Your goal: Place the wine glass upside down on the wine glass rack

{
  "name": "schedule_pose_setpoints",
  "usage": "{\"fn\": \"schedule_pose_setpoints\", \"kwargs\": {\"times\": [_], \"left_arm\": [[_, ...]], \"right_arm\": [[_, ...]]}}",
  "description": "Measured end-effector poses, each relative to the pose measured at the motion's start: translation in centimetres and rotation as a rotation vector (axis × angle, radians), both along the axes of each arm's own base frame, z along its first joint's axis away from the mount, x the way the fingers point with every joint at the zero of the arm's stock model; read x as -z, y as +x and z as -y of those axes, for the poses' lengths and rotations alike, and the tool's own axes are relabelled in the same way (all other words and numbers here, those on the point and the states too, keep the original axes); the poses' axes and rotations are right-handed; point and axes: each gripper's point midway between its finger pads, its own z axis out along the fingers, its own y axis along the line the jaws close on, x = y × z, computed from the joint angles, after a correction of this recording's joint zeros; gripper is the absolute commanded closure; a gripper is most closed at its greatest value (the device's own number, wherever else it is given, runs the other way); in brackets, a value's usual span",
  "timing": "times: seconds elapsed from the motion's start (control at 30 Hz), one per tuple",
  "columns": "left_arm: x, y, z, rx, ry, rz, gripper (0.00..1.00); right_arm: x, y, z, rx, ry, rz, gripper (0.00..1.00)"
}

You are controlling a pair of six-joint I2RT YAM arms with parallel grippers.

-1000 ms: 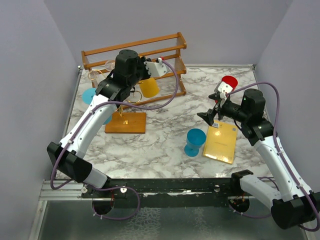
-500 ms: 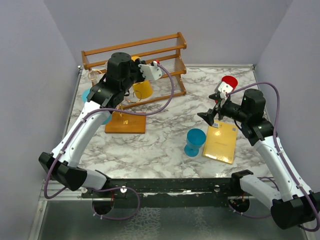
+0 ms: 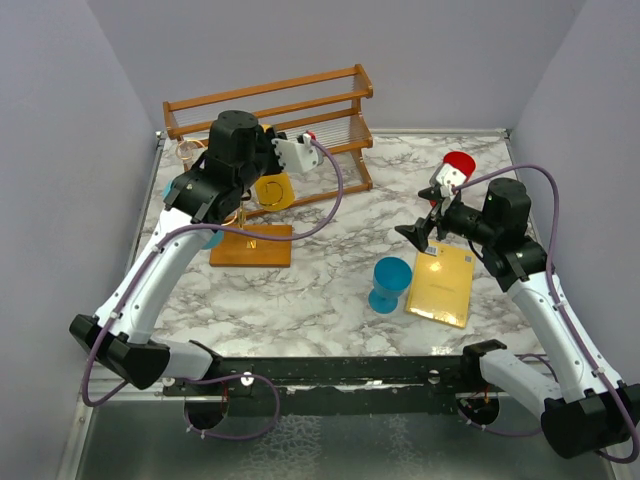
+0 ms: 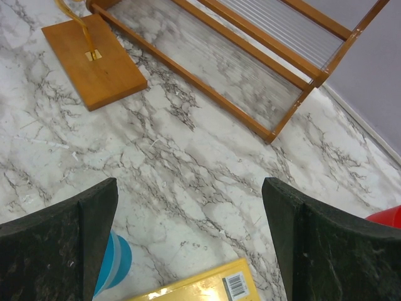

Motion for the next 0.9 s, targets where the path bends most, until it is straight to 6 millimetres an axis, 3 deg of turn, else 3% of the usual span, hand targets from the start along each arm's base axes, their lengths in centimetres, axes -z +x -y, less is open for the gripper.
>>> {"fn": "schedule_pose_setpoints", "kwargs": {"times": [0.33,0.9], "left_arm": [[0.7,-1.4,-0.3,0.033,0.036,-0.043,1.0],[2.1,-3.2,1.0,0.152,0.065,-0.117,1.0]], "right_arm": [[0.0,0.0,0.1,0.001,0.001,-0.001,0.03],[0.6,0.0,0.1,-0.003,0.0,-0.014,0.02]]}}
